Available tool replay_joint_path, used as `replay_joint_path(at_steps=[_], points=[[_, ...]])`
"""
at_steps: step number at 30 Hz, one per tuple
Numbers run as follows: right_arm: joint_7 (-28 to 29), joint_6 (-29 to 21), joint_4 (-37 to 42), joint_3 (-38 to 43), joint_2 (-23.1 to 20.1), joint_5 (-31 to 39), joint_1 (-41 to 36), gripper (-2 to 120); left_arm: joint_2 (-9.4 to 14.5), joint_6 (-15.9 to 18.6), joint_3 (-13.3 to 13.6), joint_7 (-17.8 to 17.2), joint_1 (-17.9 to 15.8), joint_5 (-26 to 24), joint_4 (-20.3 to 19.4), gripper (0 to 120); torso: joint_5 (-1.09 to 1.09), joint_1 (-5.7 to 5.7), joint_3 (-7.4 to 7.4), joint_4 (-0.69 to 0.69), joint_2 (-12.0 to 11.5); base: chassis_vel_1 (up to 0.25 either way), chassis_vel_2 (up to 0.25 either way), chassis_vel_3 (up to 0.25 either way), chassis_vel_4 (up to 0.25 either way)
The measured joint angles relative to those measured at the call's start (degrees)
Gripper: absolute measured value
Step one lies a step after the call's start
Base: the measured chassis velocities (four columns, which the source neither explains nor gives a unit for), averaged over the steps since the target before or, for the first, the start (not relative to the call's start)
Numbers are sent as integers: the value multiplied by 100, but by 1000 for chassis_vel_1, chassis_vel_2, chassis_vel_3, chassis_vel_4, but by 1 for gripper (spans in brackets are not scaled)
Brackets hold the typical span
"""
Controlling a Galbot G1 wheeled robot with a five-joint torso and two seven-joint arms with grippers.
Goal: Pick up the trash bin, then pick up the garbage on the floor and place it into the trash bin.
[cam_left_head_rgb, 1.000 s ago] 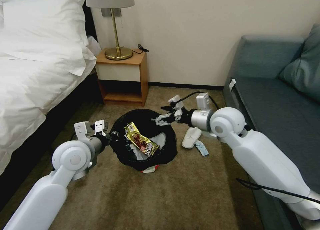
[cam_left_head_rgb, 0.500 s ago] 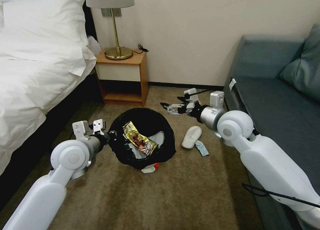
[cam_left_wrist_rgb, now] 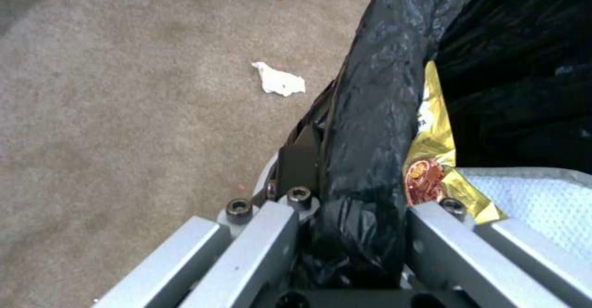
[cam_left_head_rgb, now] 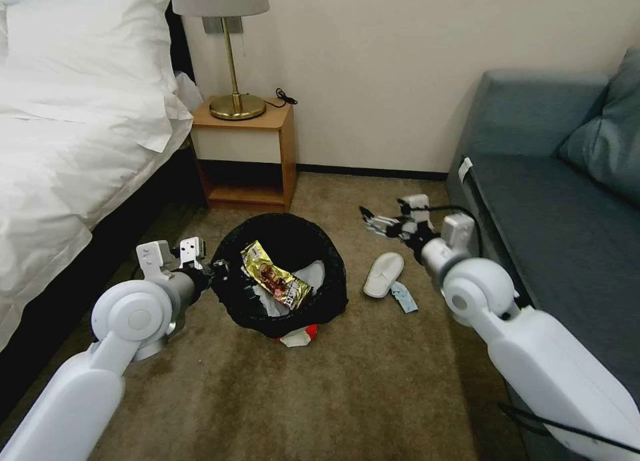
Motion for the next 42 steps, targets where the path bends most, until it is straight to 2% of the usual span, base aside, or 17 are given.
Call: replay_joint_path(at_steps=[4, 8, 11, 17, 22, 26, 29, 35, 42], points=[[-49, 163, -26, 188, 65, -372, -259, 100, 15, 0, -46, -2, 20, 18, -7, 3, -2, 0, 0, 1, 0, 0, 0, 0, 0], [-43, 188, -47, 246, 138, -463, -333, 100, 6, 0, -102, -59, 52, -5, -30, 3, -2, 0, 0, 1, 0, 0, 0, 0, 0], [-45, 253, -66, 367, 252, -758, -504, 100, 62, 0, -241, -122, 138, -60, -100, 3, -2, 0, 0, 2, 0, 0, 0, 0, 0], [-56, 273, -19, 534, 334, -926, -724, 100, 131, 0, -357, -140, 194, -128, -158, 3, -1, 0, 0, 2, 0, 0, 0, 0, 0], [-46, 331, 176, 945, 451, -1083, -1247, 100, 180, 0, -593, -183, 332, -222, -240, 3, -2, 0, 0, 1, 0, 0, 0, 0, 0], [-45, 423, 226, 1094, 503, -1144, -1443, 100, 180, 0, -670, -184, 399, -227, -274, 3, -2, 0, 0, 1, 0, 0, 0, 0, 0], [-39, 642, 294, 1372, 733, -1354, -1841, 100, 173, 0, -841, -183, 597, -226, -390, 3, -2, 0, 0, 2, 0, 0, 0, 0, 0], [-53, 704, 540, 1613, 1096, -1589, -2358, 100, 177, 0, -1026, -225, 836, -314, -592, 3, -2, 0, 0, 1, 0, 0, 0, 0, 0], [-163, 762, 788, 1810, 1681, -2040, -2820, 100, 315, 0, -1325, -265, 1213, -355, -766, 3, -2, -1, 0, 2, 0, 0, 0, 0, 0]])
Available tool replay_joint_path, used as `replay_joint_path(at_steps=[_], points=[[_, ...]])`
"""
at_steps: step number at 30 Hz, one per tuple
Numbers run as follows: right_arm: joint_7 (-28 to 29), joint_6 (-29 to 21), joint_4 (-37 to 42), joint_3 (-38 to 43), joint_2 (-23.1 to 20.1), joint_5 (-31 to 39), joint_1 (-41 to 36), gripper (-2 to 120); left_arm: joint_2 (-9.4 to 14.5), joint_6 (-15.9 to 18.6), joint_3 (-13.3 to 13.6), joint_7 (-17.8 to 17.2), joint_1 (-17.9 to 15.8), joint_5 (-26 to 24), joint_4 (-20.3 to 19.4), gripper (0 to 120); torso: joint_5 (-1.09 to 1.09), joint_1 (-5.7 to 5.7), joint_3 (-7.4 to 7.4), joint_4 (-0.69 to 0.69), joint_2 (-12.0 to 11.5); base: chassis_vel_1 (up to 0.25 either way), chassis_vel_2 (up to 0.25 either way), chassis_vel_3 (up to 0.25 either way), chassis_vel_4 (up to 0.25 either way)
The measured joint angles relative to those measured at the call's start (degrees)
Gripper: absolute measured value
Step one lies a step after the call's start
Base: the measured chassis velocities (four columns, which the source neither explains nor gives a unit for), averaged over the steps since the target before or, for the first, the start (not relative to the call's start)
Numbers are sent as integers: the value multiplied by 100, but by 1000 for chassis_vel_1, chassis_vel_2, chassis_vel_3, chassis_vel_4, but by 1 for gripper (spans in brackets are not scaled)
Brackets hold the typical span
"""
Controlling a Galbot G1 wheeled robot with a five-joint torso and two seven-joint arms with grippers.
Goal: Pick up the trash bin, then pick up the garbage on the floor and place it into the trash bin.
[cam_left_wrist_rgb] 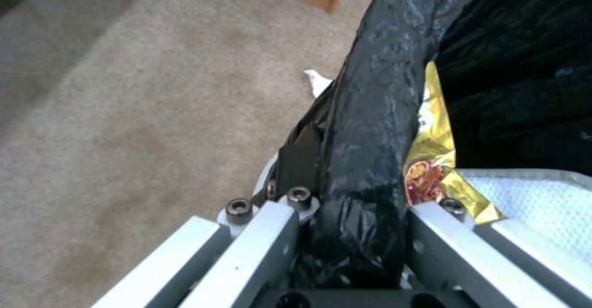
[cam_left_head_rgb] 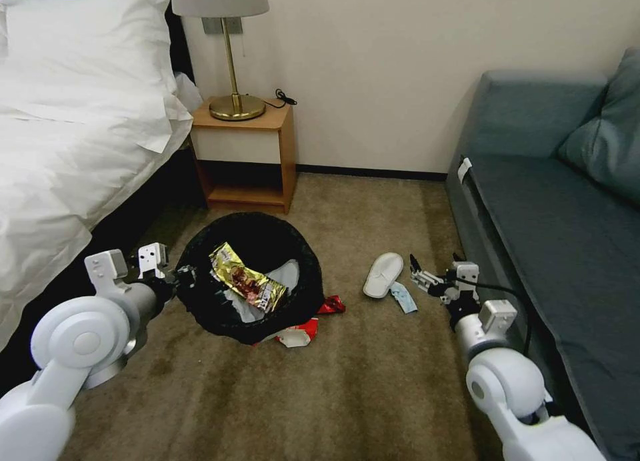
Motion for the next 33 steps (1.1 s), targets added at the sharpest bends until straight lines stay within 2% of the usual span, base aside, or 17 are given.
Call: replay_joint_path(at_steps=[8, 11, 33], points=[[-197, 101, 191, 96, 329, -524, -314, 100, 28, 0, -297, -111, 176, -172, -114, 3, 0, 0, 0, 0, 0, 0, 0, 0, 0], [-247, 95, 198, 112, 354, -661, -320, 100, 26, 0, -325, -113, 196, -175, -125, 3, 0, 0, 0, 0, 0, 0, 0, 0, 0], [-290, -43, 197, 94, 422, -833, -296, 100, 9, 0, -278, -110, 161, -169, -173, 3, 1, 0, 0, 0, 0, 0, 0, 0, 0]])
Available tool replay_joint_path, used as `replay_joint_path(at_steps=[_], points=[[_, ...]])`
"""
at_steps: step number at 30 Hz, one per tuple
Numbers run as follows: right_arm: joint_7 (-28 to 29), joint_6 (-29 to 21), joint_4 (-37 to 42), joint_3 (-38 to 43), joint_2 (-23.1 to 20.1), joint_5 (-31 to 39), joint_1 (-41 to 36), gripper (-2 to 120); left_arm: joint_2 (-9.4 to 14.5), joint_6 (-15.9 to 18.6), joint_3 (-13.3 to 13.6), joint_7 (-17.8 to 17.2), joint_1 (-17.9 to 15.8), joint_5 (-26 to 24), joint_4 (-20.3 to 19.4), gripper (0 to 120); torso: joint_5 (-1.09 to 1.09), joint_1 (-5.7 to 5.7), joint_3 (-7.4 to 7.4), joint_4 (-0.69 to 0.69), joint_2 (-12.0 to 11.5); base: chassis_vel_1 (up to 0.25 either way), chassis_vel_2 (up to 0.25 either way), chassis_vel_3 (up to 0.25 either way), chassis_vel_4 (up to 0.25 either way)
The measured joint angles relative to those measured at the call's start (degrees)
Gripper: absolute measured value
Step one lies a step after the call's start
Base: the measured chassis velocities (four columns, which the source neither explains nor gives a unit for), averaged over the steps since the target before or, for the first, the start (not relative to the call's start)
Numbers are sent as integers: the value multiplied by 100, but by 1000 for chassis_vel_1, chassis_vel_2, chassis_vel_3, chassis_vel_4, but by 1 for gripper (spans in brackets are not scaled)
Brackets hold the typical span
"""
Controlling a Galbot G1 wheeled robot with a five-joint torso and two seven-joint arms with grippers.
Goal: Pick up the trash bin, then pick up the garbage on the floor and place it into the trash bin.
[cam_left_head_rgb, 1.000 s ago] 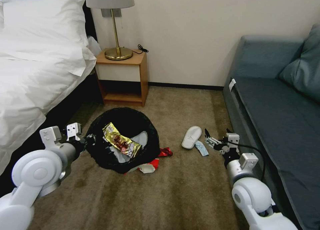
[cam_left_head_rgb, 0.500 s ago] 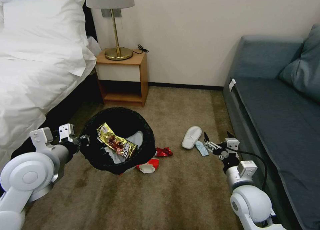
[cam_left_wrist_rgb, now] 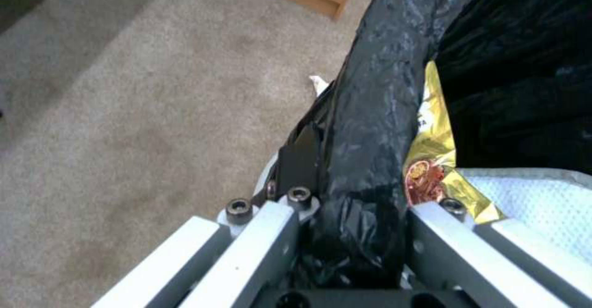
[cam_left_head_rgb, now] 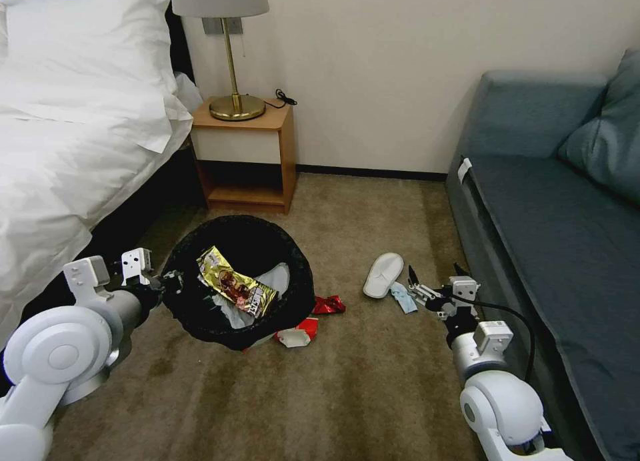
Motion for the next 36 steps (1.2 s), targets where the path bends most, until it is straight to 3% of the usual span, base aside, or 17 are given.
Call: replay_joint_path(at_steps=[36], points=[[-73, -28, -39, -94, 66, -217, -72, 100, -20, 0, -18, 23, 17, 15, 3, 3, 0, 1, 0, 0, 0, 17, 17, -16, -19]])
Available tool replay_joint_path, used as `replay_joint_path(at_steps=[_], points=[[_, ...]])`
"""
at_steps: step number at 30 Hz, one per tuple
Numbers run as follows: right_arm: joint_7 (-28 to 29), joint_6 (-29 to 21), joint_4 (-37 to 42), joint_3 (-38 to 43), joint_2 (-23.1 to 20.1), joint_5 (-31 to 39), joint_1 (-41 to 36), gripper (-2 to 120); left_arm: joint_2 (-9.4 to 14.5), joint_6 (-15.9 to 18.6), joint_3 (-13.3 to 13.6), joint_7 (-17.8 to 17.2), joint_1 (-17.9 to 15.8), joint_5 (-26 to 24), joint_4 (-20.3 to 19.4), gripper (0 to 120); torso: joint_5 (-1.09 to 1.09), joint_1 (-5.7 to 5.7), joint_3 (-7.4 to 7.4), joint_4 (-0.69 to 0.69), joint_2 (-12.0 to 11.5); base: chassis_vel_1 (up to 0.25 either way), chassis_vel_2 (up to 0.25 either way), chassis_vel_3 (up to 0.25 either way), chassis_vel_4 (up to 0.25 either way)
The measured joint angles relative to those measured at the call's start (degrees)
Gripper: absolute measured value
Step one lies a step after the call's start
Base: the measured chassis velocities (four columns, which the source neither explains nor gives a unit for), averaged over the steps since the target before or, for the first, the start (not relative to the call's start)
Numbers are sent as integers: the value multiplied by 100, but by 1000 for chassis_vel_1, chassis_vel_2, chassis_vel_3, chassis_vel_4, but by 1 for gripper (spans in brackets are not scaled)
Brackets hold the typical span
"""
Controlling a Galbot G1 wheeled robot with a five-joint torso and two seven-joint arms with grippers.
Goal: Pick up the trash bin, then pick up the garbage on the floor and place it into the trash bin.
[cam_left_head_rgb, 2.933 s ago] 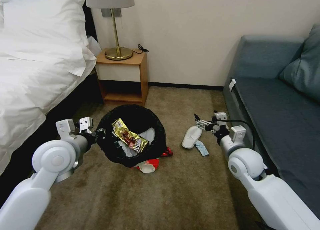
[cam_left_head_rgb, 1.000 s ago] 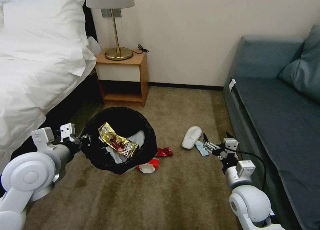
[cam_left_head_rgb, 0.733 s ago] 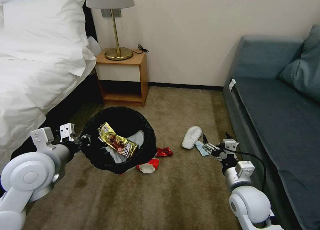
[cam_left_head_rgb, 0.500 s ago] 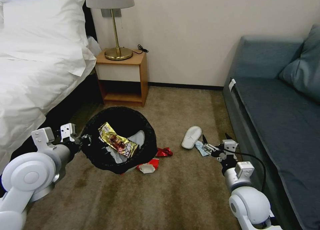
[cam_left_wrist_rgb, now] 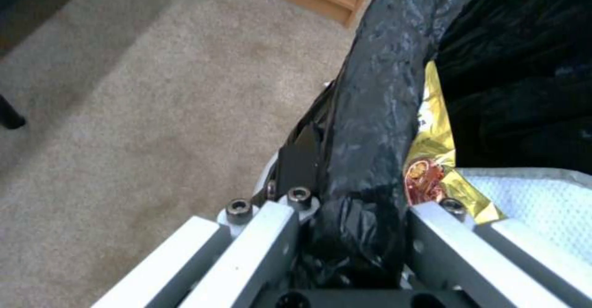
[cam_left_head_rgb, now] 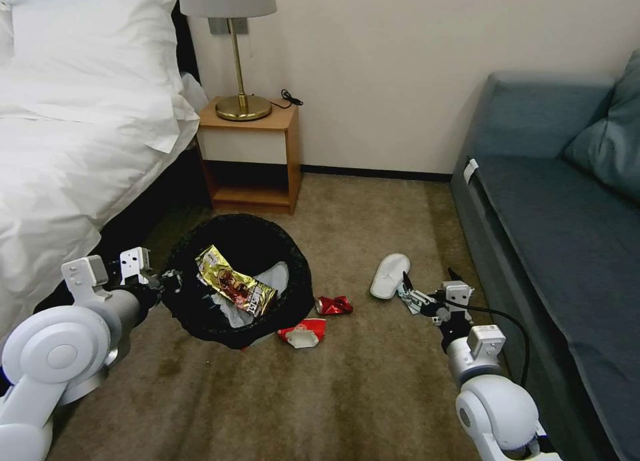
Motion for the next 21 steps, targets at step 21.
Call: replay_joint_path(at_steps=[21], points=[[-24, 3, -67, -96, 20, -72, 18, 100, -3, 0, -15, 9, -6, 1, 0, 3, 0, 0, 0, 0, 0, 54, 47, -50, -50]])
